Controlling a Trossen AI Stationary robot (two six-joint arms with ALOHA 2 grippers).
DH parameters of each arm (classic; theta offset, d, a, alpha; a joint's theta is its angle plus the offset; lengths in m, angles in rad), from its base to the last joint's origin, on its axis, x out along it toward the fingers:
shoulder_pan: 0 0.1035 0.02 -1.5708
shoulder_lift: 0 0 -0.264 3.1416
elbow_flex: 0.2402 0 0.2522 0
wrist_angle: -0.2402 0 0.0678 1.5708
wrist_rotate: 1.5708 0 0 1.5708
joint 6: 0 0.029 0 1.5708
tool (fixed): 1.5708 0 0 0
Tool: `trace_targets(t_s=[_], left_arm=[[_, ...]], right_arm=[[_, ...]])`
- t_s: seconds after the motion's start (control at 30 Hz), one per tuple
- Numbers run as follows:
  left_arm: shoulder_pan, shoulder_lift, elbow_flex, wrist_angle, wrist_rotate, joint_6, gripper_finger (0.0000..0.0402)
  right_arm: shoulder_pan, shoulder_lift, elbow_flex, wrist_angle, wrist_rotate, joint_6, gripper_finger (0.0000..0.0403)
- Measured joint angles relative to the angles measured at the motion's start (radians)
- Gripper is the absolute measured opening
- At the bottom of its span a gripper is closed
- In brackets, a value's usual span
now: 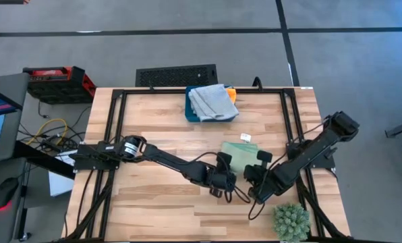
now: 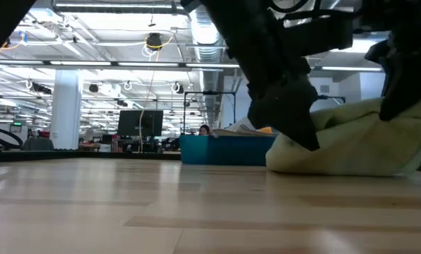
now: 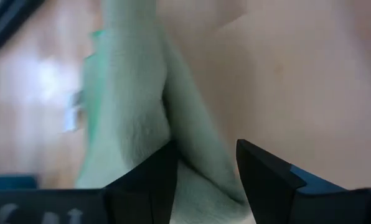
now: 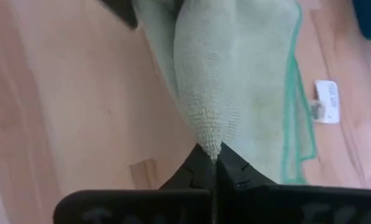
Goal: Fold microfiber towels
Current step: Put the folded green microfiber cloth into the blue bin
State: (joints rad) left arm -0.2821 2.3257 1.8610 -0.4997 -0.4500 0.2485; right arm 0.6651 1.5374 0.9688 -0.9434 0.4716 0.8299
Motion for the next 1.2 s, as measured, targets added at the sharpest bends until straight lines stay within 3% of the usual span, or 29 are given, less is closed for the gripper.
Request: trace_targets(t_s=[0.43, 0.67, 0.87, 1.2], left_arm=[[-0.041, -0.009, 0.008, -0.014, -0.262, -0.063, 0.0157], [-0.031, 0.0, 0.001, -0.011, -0.251, -0.133, 0.0157], [-0.031, 0.0, 0.009, 0.001, -0.314, -0.138, 0.0157], [-0.026, 0.0, 0.009, -0.006, -0.234, -0.133, 0.0157]], right_arm=[[-0.028, -0.01, -0.001, -0.055, 0.0, -0.001, 0.0009], [-0.033, -0.01, -0.001, -0.054, 0.0, -0.018, 0.0013], [-0.033, -0.01, -0.001, -0.054, 0.0, -0.018, 0.001], [-0.033, -0.01, 0.0, -0.053, -0.001, -0.018, 0.0011]])
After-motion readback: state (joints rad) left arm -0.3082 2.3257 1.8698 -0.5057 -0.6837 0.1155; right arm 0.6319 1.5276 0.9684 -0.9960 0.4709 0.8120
